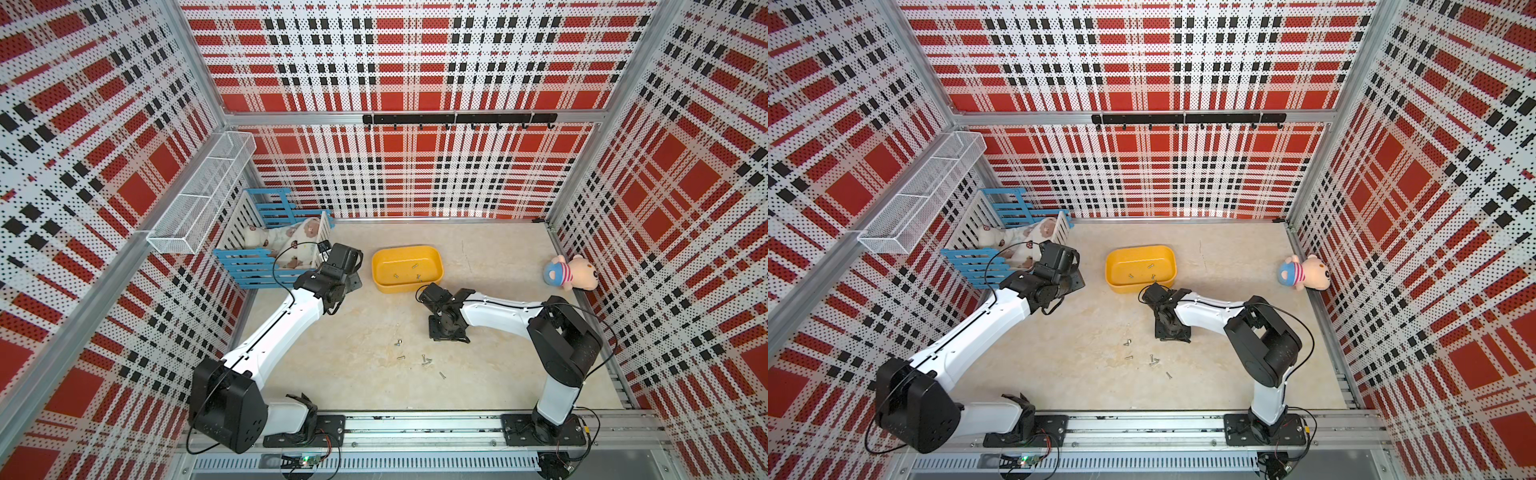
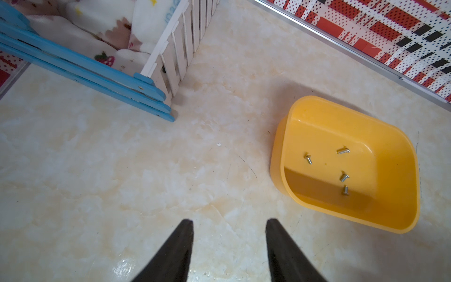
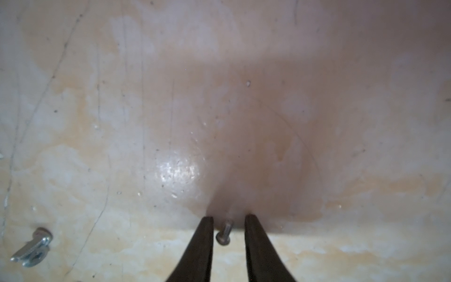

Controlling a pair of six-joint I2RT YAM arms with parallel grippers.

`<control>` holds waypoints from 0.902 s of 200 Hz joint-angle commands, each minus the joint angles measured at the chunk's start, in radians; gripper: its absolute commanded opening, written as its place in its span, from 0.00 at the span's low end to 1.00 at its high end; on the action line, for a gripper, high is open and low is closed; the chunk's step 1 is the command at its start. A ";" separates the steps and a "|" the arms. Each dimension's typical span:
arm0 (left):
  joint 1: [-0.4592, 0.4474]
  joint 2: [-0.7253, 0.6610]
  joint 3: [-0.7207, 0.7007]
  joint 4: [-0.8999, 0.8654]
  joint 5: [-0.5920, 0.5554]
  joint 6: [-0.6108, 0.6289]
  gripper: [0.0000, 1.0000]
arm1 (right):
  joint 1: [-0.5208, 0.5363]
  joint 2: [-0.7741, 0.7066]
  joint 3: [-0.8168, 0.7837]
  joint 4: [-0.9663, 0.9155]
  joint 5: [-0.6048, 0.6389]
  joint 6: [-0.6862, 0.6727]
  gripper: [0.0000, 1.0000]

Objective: Put the screws on the desktop into the storage box
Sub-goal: Pick up the screw from the center of the board.

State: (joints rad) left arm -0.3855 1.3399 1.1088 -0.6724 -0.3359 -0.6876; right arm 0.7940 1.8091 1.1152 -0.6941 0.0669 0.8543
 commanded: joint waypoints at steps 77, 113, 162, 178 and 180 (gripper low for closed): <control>0.007 -0.022 -0.018 0.015 0.005 0.002 0.54 | 0.021 0.033 -0.024 -0.018 -0.034 0.000 0.12; 0.007 -0.022 -0.016 0.015 0.005 0.002 0.54 | 0.022 0.027 -0.023 -0.023 -0.032 0.000 0.08; 0.007 -0.023 -0.016 0.015 0.004 0.001 0.54 | 0.034 -0.011 0.046 -0.080 0.010 -0.025 0.04; 0.007 -0.022 -0.015 0.016 0.005 0.002 0.54 | 0.039 -0.024 0.076 -0.105 0.026 -0.032 0.04; 0.007 -0.022 -0.015 0.016 0.005 0.002 0.54 | 0.039 -0.027 0.079 -0.108 0.027 -0.032 0.04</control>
State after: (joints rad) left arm -0.3855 1.3396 1.1034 -0.6685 -0.3359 -0.6872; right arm 0.8192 1.8091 1.1408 -0.7425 0.0658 0.8421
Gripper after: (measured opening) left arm 0.545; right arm 0.097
